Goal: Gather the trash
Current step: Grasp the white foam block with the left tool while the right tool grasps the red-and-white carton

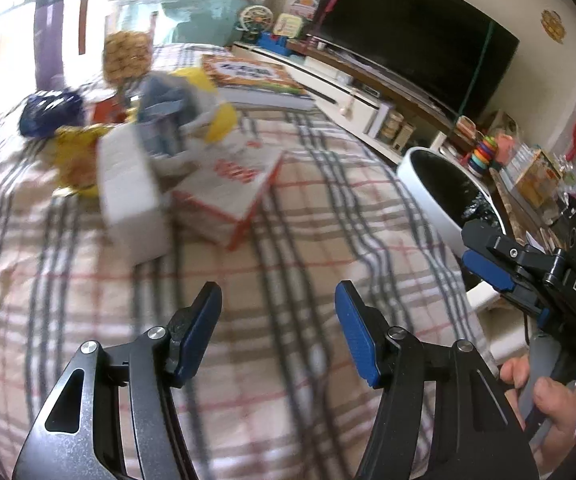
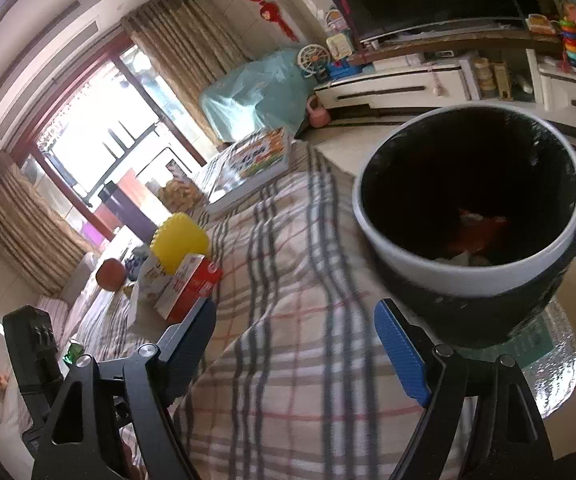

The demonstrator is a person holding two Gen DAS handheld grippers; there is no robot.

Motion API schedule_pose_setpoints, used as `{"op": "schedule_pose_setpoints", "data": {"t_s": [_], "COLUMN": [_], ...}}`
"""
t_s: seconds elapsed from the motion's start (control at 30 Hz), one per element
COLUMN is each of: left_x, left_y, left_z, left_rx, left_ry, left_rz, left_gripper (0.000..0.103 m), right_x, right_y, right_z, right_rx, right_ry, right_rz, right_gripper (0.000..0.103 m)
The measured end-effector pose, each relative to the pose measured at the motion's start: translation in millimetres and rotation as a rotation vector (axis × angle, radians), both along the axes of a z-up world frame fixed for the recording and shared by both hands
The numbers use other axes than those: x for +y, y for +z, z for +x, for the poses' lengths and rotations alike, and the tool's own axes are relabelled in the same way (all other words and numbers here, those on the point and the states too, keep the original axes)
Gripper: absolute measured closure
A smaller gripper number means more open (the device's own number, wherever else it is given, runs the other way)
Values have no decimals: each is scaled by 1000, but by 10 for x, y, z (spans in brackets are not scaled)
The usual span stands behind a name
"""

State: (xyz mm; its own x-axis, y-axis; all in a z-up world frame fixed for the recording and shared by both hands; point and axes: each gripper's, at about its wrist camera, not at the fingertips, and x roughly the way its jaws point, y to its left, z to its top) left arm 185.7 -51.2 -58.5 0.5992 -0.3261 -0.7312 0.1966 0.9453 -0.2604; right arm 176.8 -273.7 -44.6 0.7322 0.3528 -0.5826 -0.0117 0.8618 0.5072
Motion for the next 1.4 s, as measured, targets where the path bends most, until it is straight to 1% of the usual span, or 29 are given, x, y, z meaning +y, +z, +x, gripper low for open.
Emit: {"op": "schedule_pose_setpoints", "data": {"t_s": [0.17,0.3,0.33,0.37,0.43,0.63,0.7,0.73,0.77,0.8,0.83,0.9,1.0,1.13,1.23,1.4], "left_x": [293,439,471,487,498,525,569,593,617,640,656,685,780,951,1060,1214], "left_y": [-50,-68,-64,-57,-41,-10,-17,-25,-24,-21,-15,12,41,64,69,-6], "left_z": [-32,33,67,96,162,372,376,370,364,332,309,225,111,24,-40,-71], "left_rx": [13,26,27,26,14,-19,-26,-25,-24,-27,-32,-40,-43,-31,-29,-9], "left_ry": [75,129,142,151,163,173,167,156,145,134,129,119,120,120,124,151], "left_rz": [-6,-13,-15,-14,-6,42,35,29,22,16,17,26,18,5,10,0], "left_gripper": [43,43,42,39,38,39,48,59,66,69,74,75,75,75,75,75], "right_x": [223,352,387,418,477,562,594,607,630,656,686,791,987,1309,1480,1750], "right_y": [-55,-74,-75,-76,-82,-130,-141,-141,-137,-133,-130,-125,-130,-156,-190,-259], "right_z": [12,42,46,54,64,125,145,155,168,177,193,240,316,458,564,763], "right_rx": [18,27,28,29,29,38,43,43,43,41,40,39,39,51,60,81], "right_ry": [30,47,51,57,66,70,70,71,74,78,83,103,141,195,213,219], "right_rz": [0,1,0,-2,-5,-2,2,1,-1,-3,-5,-8,-20,-77,-96,-170], "right_gripper": [20,20,20,20,20,20,20,20,20,20,20,20,20,20,20,20]}}
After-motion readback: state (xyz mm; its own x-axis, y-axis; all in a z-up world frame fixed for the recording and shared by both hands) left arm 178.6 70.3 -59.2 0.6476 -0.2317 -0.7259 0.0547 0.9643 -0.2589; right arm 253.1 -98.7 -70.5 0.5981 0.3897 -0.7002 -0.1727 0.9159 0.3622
